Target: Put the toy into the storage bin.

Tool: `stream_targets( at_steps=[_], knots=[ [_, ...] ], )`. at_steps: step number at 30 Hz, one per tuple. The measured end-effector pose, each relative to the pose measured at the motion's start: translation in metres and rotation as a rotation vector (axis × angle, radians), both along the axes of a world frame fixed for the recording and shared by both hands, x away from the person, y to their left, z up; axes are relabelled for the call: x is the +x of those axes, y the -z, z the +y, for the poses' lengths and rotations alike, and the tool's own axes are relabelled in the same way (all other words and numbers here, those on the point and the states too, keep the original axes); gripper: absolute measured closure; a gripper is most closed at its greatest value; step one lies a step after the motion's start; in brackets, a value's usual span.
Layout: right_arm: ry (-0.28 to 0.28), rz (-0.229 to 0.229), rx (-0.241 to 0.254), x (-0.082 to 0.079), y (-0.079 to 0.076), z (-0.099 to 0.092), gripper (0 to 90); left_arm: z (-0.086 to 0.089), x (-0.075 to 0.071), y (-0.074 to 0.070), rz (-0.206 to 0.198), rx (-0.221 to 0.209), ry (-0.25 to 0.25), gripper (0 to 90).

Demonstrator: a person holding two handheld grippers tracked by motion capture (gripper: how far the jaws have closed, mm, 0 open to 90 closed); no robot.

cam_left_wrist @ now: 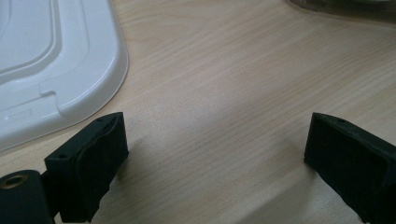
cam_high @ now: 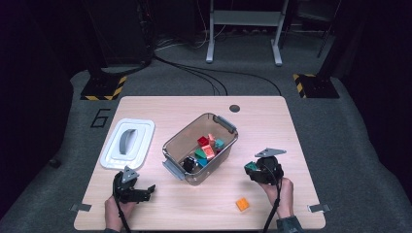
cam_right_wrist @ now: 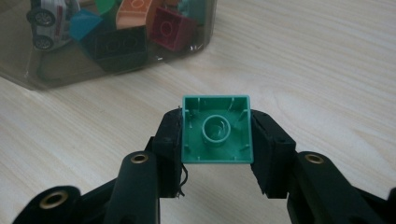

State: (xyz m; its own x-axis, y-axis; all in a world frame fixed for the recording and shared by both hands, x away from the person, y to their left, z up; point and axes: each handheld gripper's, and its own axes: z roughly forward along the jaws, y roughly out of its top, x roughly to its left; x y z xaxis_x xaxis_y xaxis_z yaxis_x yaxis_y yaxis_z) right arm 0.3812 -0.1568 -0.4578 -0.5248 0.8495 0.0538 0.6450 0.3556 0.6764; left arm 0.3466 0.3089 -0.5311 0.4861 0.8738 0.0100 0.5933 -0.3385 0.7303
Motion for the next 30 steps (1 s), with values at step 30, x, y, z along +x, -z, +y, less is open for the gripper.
stream_targets(
  at_steps=[30],
  knots=[
    [0.007,-0.061,0.01,0.049,-0.06,0.002,58.4,0.0,0.0,0.0,0.001,-0.004,-0.001,5.9]
  ],
)
